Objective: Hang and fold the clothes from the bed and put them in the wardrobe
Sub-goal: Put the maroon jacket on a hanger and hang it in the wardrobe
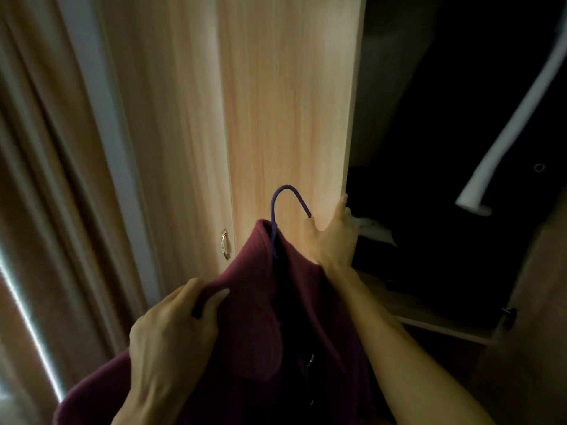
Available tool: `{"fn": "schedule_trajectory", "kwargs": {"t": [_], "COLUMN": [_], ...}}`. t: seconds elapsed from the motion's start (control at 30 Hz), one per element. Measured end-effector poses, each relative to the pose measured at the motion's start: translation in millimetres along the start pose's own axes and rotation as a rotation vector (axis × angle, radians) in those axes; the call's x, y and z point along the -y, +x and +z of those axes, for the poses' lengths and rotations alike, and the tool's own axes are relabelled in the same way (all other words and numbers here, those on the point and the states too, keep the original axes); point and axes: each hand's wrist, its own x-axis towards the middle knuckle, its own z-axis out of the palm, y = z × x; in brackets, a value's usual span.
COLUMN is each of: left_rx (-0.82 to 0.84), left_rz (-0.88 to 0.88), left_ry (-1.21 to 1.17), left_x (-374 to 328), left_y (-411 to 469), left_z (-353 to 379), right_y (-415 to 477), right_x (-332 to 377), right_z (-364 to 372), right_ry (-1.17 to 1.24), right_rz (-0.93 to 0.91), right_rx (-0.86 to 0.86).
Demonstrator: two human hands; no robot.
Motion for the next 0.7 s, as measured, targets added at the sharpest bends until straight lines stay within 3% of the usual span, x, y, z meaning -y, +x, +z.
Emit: {"fn": "schedule_trajectory", "kwargs": {"t": [0.27, 0.47, 0.7], "left_rx": [0.017, -0.013, -0.073], "left_rz": [-0.033, -0.081, -0.177], "left_ry": [0.03, 0.108, 0.206], "left_x": [34.6, 58.9, 86.4], "left_y": [-37.9, -59.7, -67.1], "left_z": [-70.6, -109.8, -145.5], "right_y": [-93.9, -141.7, -155.4], "right_x": [64.1, 112.3, 166.5], "right_z": [-10.7, -8.2, 34.5], "right_ry": [0.084, 0.135, 0.158], "right_rz": [-0.066, -0.268, -0.328], "right_rx": [0.094, 0.236, 0.5]}}
